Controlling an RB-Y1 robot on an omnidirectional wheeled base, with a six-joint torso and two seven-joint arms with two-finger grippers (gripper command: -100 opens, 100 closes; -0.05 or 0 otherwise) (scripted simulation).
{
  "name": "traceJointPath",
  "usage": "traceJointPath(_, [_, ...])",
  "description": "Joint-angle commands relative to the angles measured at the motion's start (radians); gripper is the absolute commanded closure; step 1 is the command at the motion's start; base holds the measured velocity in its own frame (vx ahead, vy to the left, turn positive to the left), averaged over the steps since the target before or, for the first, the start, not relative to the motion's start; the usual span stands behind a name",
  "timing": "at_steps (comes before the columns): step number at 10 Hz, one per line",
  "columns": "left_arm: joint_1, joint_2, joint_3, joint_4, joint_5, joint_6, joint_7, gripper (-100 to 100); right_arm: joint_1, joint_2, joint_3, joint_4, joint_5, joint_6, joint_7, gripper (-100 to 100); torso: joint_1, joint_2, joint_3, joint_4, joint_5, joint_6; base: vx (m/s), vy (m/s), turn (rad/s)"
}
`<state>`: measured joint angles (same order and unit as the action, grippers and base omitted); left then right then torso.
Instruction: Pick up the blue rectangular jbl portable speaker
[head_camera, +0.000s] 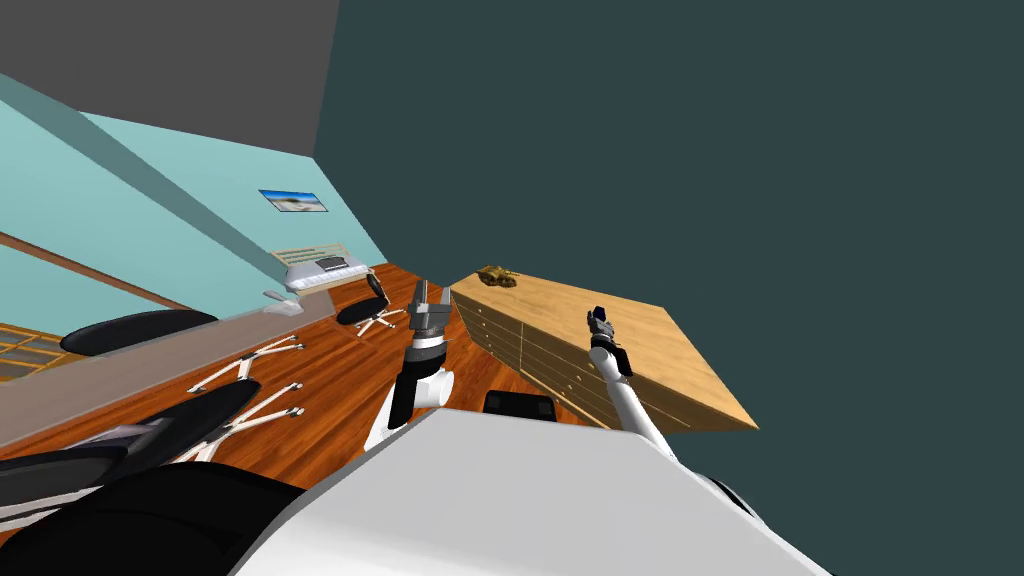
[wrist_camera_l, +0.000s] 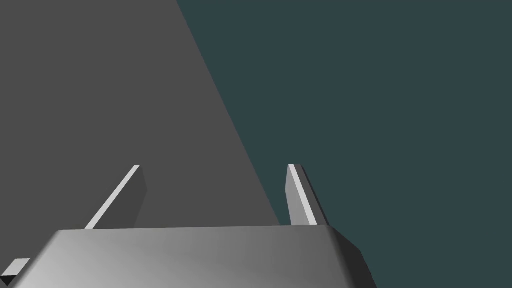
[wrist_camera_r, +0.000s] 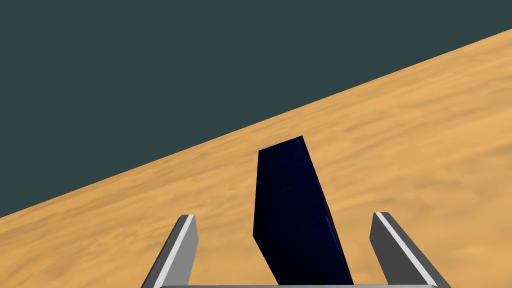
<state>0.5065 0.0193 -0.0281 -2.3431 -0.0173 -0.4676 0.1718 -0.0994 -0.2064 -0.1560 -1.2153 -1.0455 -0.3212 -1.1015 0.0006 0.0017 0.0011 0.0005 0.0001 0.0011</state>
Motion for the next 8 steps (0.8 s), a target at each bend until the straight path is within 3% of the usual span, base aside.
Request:
traceJointPath(1, [0.0,0.0,0.0,0.0,0.0,0.0,0.0,0,-0.019,-0.05,-0.011,0.05,-0.009,-0.024,-0.045,-100,0.0,0.0,0.0,0.0,0.0,0.0,-0.04,0.038,0.283])
traceJointPath(2, [0.0,0.0,0.0,0.0,0.0,0.0,0.0,0,-0.019,-0.054,-0.011,0.068,-0.009,-0.024,-0.045,-100,0.001,0.0,0.0,0.0,0.0,-0.001,-0.042,0.033,0.141])
traceJointPath(3, [0.0,0.0,0.0,0.0,0.0,0.0,0.0,0,-0.025,-0.095,-0.028,0.1,-0.019,-0.037,-0.076,-100,0.001,0.0,0.0,0.0,0.0,0.0,-0.059,0.05,0.237])
traceJointPath(5, [0.0,0.0,0.0,0.0,0.0,0.0,0.0,0,-0.025,-0.096,-0.028,0.11,-0.019,-0.037,-0.076,-100,0.002,0.001,0.0,0.0,0.0,0.0,-0.029,0.023,0.068])
traceJointPath(6, [0.0,0.0,0.0,0.0,0.0,0.0,0.0,0,-0.032,-0.137,-0.046,0.145,-0.029,-0.049,-0.106,-100,0.0,0.0,0.0,0.0,0.0,0.0,-0.035,0.026,0.224])
traceJointPath(8, [0.0,0.0,0.0,0.0,0.0,0.0,0.0,0,-0.032,-0.137,-0.046,0.151,-0.029,-0.049,-0.106,-100,0.001,0.001,0.0,0.0,0.0,0.0,-0.033,0.018,0.092])
